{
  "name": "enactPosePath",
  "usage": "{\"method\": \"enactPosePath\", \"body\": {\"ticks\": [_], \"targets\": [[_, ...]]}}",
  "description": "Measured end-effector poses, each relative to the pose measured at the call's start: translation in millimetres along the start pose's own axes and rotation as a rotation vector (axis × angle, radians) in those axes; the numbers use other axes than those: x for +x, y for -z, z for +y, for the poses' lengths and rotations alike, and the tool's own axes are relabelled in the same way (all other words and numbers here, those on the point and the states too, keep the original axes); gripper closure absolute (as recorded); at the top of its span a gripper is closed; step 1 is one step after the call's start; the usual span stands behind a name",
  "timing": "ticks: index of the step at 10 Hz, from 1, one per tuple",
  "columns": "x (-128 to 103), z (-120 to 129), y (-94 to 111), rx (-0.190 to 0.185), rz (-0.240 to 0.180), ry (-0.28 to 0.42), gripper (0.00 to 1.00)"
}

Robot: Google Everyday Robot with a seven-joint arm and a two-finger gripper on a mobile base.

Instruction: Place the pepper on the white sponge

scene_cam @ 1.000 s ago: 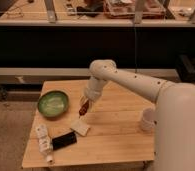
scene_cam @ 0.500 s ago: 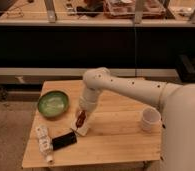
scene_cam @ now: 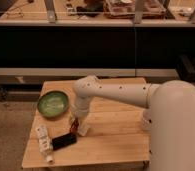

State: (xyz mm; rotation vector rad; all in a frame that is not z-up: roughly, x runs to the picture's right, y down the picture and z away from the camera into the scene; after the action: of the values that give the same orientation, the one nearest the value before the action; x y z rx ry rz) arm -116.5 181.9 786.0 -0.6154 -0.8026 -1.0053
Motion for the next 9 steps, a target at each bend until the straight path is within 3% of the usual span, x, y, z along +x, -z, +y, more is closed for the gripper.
{"method": "enactPosePath", "body": {"ticks": [3, 9], "targets": [[9, -4, -10, -0.003, 0.012, -0.021, 0.68], [25, 4, -8, -0.006, 0.032, -0.058, 0.68]]}}
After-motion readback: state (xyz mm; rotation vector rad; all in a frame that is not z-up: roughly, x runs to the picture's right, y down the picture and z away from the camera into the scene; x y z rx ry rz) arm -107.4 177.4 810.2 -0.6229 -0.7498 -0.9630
